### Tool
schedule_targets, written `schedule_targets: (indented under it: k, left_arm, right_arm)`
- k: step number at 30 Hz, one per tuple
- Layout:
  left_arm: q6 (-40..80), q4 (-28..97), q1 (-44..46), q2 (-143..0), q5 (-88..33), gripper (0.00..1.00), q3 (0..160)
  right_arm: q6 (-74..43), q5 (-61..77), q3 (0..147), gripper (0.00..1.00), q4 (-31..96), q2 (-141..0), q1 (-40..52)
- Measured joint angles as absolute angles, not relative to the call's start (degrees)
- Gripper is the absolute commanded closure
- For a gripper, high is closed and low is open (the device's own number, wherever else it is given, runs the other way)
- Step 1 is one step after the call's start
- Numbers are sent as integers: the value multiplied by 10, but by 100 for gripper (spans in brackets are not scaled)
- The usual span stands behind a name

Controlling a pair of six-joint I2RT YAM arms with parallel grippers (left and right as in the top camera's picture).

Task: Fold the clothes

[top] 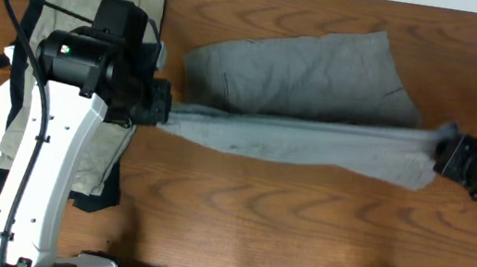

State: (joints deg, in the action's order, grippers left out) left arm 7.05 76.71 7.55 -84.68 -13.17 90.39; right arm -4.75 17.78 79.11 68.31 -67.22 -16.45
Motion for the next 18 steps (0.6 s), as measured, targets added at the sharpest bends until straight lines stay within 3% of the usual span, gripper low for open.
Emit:
schedule_targets:
  k: [18]
  left_arm:
    - [70,464,77,-908,-133,94,904]
  right_arm:
    - [-16,240,798,99,356,-881,-154]
